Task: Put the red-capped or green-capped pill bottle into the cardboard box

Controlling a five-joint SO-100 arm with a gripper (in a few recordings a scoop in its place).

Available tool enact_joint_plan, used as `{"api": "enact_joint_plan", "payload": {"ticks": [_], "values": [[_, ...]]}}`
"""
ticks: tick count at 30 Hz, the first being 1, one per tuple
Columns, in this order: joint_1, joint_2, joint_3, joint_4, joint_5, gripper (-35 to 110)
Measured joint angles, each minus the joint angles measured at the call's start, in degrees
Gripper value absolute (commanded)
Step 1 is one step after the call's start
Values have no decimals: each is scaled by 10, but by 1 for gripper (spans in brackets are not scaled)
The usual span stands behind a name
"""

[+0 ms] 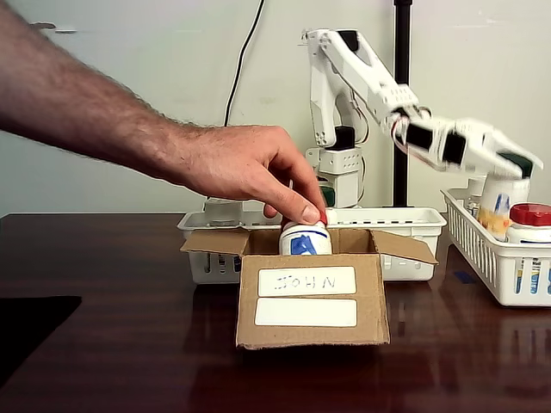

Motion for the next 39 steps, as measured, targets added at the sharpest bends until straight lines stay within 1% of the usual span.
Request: {"api": "enact_joint_plan", "payload": {"ticks": [4, 8, 15, 21, 29, 39], "values": [[24, 54, -87, 138, -19, 7], [62, 62, -174, 225, -30, 7], [146, 62, -236, 287, -21, 7], [248, 62, -290, 340, -12, 7], [371, 54, -317, 355, 9, 7], [430, -40, -318, 314, 11, 7]]}}
